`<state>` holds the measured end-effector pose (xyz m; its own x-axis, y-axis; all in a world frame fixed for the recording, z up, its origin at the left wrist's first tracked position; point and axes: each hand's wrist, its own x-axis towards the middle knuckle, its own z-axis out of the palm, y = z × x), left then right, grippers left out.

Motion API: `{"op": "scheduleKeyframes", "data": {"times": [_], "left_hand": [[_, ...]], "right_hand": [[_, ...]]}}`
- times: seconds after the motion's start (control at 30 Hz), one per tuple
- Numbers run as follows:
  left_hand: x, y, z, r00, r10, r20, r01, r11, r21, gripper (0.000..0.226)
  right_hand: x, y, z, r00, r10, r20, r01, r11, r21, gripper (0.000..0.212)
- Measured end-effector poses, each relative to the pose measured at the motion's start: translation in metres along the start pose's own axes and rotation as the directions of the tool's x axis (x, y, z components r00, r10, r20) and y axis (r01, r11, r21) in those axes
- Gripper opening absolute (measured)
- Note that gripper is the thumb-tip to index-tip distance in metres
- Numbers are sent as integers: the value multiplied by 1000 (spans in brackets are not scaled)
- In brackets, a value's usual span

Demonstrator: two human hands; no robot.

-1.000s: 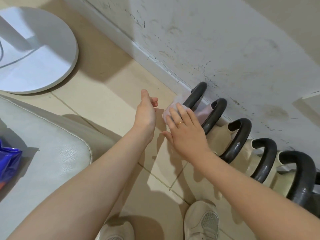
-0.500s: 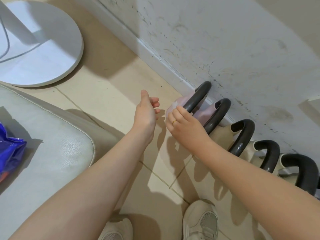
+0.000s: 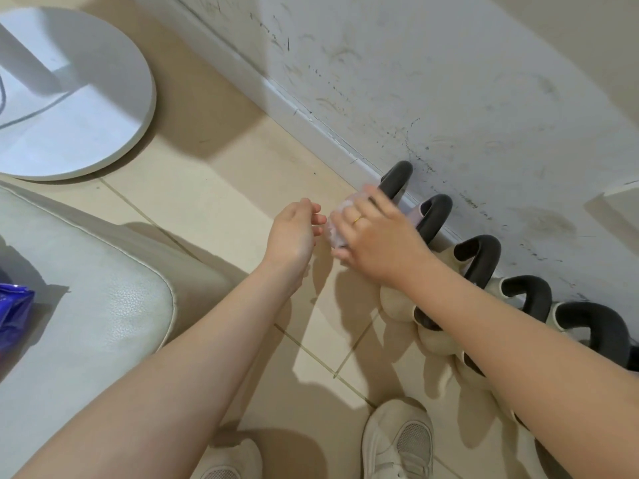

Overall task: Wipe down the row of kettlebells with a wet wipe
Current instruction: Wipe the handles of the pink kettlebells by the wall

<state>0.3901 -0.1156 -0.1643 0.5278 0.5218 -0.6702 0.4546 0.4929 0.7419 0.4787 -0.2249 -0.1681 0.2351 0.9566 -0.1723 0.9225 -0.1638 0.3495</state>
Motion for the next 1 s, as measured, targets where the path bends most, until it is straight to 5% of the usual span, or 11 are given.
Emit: {"op": "scheduleKeyframes", "data": {"times": [0.1, 0.23, 0.37, 0.47, 0.6, 0.8, 1.0], "left_hand": [[0, -10, -2, 996, 74, 44, -80, 987, 142, 23], [-1, -19, 2, 986, 115, 120, -146, 946, 291, 28], [2, -20, 4, 983, 124, 139, -162, 936, 312, 29], [2, -20, 4, 993, 112, 38, -118, 958, 263, 36], [-2, -14, 3, 992, 105, -65, -92, 979, 183, 33], [-1, -13, -1, 988, 120, -94, -102, 979, 174, 33], [-2, -15, -1, 983, 147, -114, -127, 977, 170, 34]], "right_hand": [[-7, 6, -4, 990, 131, 46, -137, 970, 202, 61], [-6, 3, -4, 998, -7, 59, -9, 964, 264, 42], [-9, 21, -1, 991, -135, 10, 130, 972, 196, 50], [-8, 11, 2, 973, -183, -143, 188, 982, 20, 21], [13, -15, 3, 981, -186, 47, 192, 951, -241, 7], [12, -44, 9, 938, -163, 306, 268, 900, -343, 29], [6, -7, 4, 992, -128, -10, 120, 953, -279, 28]]}}
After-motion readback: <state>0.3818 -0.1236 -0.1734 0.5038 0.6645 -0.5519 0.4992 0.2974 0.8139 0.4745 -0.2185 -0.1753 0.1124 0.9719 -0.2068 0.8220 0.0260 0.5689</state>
